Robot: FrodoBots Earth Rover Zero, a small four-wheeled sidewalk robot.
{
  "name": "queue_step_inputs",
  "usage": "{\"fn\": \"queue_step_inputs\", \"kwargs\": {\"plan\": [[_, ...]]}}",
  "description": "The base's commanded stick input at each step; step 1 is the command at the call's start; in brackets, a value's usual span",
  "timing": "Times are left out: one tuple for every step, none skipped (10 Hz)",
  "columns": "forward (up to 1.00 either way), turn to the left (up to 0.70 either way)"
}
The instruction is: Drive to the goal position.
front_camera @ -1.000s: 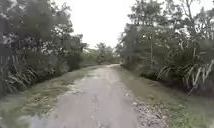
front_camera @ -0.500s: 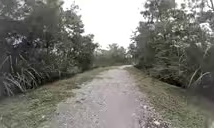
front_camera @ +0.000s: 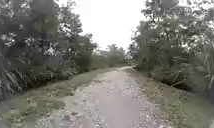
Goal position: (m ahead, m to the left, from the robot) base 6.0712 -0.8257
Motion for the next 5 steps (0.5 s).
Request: {"fn": "queue_step_inputs", "kwargs": {"plan": [[0.7,0.0],[0.7,0.0],[0.7,0.0],[0.7,0.0],[0.7,0.0]]}}
